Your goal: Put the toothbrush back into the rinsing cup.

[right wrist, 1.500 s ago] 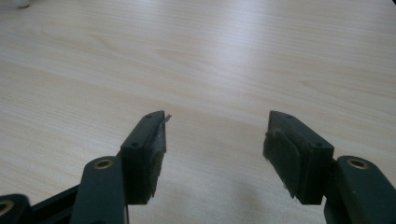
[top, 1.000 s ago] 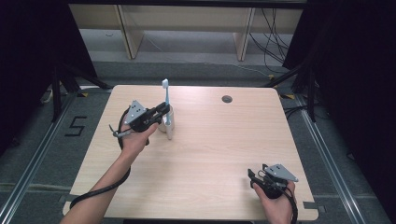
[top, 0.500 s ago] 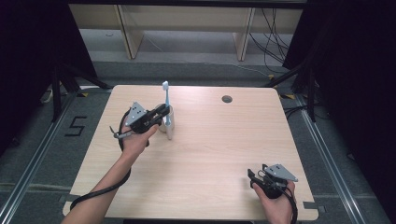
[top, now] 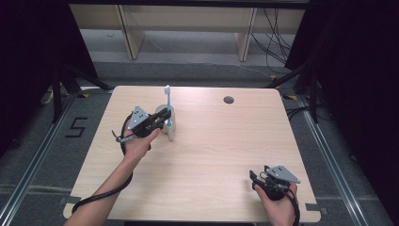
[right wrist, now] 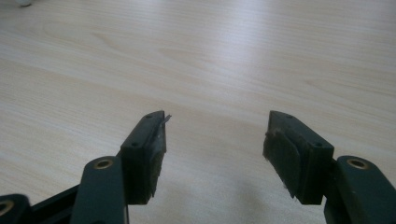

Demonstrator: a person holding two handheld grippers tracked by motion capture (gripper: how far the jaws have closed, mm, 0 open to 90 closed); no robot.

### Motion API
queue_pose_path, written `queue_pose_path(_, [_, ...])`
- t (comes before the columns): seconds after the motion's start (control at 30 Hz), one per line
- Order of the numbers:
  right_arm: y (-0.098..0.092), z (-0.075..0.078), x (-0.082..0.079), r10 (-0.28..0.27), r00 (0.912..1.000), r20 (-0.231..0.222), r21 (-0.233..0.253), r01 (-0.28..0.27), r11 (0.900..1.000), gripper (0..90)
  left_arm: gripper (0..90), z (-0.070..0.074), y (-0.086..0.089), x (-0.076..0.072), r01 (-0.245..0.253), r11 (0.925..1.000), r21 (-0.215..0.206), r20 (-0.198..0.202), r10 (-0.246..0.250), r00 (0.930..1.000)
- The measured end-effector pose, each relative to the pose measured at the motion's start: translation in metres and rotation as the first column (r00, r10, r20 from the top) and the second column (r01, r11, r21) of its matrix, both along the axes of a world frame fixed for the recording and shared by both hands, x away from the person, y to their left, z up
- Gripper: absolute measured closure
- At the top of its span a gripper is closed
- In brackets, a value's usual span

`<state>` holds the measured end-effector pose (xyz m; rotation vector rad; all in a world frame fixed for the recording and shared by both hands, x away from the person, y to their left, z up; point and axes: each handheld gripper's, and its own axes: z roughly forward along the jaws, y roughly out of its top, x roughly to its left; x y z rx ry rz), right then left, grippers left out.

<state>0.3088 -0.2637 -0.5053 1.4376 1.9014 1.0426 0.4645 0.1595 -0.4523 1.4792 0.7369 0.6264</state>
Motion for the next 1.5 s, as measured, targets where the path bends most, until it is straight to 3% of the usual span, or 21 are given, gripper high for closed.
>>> queue_pose_path(0.33, [0.0,-0.001,0.0,0.003,1.0,0.0,0.002,-0.003,1.0,39.2,78.6,-0.006,-0.001,-0.001,0.002,1.0,0.008,-0.001,-0.002,1.0])
queue_pose_path(0.37, [-0.002,-0.001,0.002,0.021,0.9996,0.016,-0.014,-0.021,1.0,39.2,78.6,-0.006,-0.001,-0.001,0.0,1.0,0.006,-0.002,0.0,1.0])
queue_pose_path(0.87, [-0.002,-0.002,0.002,0.027,0.9996,-0.002,-0.014,-0.027,1.0,39.2,78.5,-0.017,0.0,-0.002,-0.01,0.9998,0.015,-0.002,0.01,0.9999])
queue_pose_path(1.0, [-0.002,-0.002,0.002,0.024,0.9997,0.003,-0.007,-0.024,1.0,39.2,78.5,-0.019,-0.002,-0.003,0.0,1.0,-0.007,-0.031,0.0,0.9995])
queue_pose_path(1.03, [-0.004,-0.002,0.002,0.022,0.9996,0.018,-0.033,-0.021,0.999,39.2,78.5,-0.02,-0.002,-0.004,0.0,0.9999,-0.015,-0.045,-0.001,0.999])
queue_pose_path(1.13, [-0.002,-0.002,0.002,0.022,0.9998,-0.001,-0.003,-0.022,1.0,39.2,78.4,-0.021,-0.001,-0.003,-0.012,0.9999,-0.001,-0.033,0.012,0.9994])
queue_pose_path(1.17, [-0.003,-0.002,0.002,0.021,0.9996,0.016,-0.027,-0.021,0.999,39.2,78.4,-0.021,0.0,-0.003,-0.014,0.9998,0.013,-0.026,0.015,0.9996])
queue_pose_path(1.23, [-0.002,-0.002,0.002,0.023,0.9997,0.004,-0.012,-0.023,1.0,39.2,78.4,-0.022,0.001,-0.002,-0.018,0.9995,0.024,-0.023,0.019,0.9996])
queue_pose_path(1.3, [0.001,-0.003,0.001,-0.005,1.0,-0.007,0.029,0.005,1.0,39.2,78.3,-0.023,0.001,-0.002,-0.02,0.9994,0.028,-0.02,0.02,0.9996])
queue_pose_path(1.33, [-0.003,-0.003,0.003,0.028,0.9995,0.013,-0.001,-0.028,1.0,39.2,78.3,-0.023,0.001,-0.002,-0.02,0.9993,0.03,-0.02,0.021,0.9996])
queue_pose_path(1.37, [-0.002,-0.003,0.003,0.027,0.9996,0.011,0.002,-0.027,1.0,39.2,78.3,-0.024,-0.001,-0.003,-0.022,0.9997,0.005,-0.039,0.023,0.999])
queue_pose_path(1.47, [-0.003,-0.002,0.002,0.035,0.9994,-0.005,-0.011,-0.035,0.999,39.2,78.3,-0.025,0.001,-0.002,-0.016,0.9993,0.034,-0.025,0.017,0.9995])
queue_pose_path(1.5, [-0.002,-0.003,0.003,0.03,0.9995,0.009,-0.005,-0.029,1.0,39.2,78.3,-0.026,0.001,-0.003,-0.018,0.9991,0.038,-0.029,0.019,0.9994])
